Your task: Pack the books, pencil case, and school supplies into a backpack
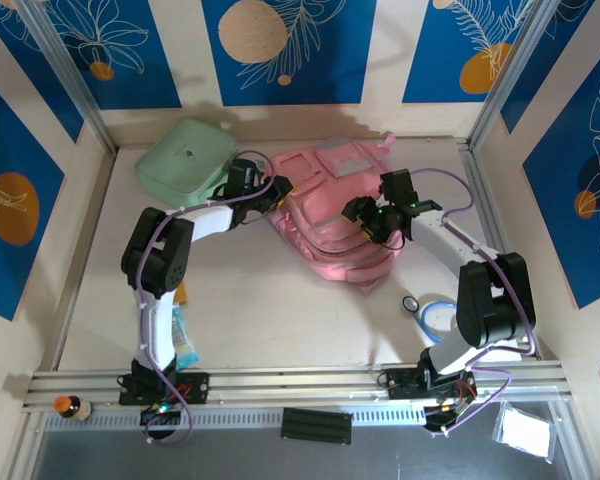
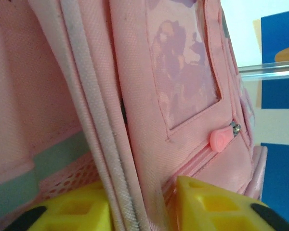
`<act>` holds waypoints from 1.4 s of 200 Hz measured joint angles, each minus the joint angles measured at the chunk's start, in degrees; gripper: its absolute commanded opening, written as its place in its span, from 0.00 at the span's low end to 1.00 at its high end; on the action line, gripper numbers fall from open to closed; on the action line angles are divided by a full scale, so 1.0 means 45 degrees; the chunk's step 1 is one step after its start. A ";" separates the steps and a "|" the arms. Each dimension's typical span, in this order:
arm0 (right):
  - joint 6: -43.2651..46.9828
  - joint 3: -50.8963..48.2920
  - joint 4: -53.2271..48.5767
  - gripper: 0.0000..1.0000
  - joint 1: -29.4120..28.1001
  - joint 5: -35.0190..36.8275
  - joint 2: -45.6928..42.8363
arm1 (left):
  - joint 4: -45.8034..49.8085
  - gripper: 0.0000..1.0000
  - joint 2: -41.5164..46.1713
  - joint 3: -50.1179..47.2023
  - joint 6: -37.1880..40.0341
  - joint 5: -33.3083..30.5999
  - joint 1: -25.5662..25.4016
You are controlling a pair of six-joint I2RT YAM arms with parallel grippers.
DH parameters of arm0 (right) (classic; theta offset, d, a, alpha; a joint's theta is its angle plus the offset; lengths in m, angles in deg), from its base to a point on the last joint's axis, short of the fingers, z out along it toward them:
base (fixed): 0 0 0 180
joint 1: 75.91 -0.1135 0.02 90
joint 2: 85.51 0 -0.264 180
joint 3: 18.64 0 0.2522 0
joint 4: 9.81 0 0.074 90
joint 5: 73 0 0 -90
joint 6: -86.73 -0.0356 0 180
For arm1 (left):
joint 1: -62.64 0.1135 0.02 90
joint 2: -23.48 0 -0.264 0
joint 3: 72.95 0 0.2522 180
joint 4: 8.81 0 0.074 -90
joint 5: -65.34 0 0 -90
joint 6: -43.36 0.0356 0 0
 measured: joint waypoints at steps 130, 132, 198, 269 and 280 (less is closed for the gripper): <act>0.2040 0.2642 -0.0267 0.63 0.0777 0.0136 0.2992 | 0.0097 0.04 0.3361 -0.3628 -0.0544 -0.1957 -0.1175; 0.2069 0.2633 -0.0248 0.63 0.0787 0.0170 0.2992 | 0.0097 0.04 0.3361 -0.3638 -0.0583 -0.2011 -0.1229; 0.2997 0.2657 -0.1171 0.65 0.0631 0.2662 0.1583 | -0.0058 0.04 0.3361 -0.3672 -0.1938 -0.2647 -0.1885; 0.1982 0.1520 -0.2351 0.53 -0.3735 0.5255 -0.1787 | -0.0136 0.04 0.3361 -0.3672 -0.2997 -0.3172 -0.2093; 0.1695 0.1379 -0.2336 0.48 -0.4585 0.5382 -0.1705 | -0.0131 0.04 0.3361 -0.3672 -0.3079 -0.3235 -0.2123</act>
